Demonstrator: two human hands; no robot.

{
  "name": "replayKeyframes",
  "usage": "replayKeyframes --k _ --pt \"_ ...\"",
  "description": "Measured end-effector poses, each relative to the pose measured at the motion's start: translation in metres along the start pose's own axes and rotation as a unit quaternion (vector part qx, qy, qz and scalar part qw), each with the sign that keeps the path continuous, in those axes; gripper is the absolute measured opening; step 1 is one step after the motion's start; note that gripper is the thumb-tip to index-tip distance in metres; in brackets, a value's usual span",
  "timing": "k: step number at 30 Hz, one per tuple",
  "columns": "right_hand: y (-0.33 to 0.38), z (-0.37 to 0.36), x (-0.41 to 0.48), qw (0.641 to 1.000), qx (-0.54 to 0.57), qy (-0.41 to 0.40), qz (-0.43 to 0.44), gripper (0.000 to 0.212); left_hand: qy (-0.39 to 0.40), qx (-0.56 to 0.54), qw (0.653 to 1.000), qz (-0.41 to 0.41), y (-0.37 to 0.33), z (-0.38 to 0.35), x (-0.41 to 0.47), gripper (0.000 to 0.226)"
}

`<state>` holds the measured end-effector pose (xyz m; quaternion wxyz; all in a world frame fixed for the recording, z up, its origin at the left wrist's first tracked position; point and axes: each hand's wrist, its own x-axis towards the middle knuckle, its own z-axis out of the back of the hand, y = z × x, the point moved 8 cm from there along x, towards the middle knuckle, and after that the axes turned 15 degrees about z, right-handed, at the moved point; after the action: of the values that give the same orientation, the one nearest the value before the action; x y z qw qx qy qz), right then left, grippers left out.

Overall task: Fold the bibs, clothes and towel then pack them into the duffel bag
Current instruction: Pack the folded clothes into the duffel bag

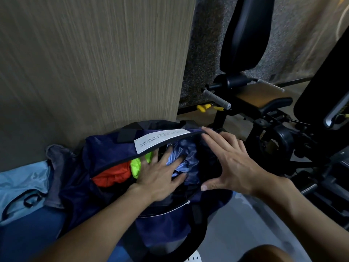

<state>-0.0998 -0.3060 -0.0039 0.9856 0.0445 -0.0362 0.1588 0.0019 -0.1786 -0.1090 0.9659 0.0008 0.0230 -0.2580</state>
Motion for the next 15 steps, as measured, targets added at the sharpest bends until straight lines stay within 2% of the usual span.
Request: replayKeyframes --k 15 --pt "-0.008 0.011 0.007 0.999 -0.042 0.003 -0.002 0.133 -0.025 0.031 0.999 0.004 0.003 0.002 0.015 0.059"
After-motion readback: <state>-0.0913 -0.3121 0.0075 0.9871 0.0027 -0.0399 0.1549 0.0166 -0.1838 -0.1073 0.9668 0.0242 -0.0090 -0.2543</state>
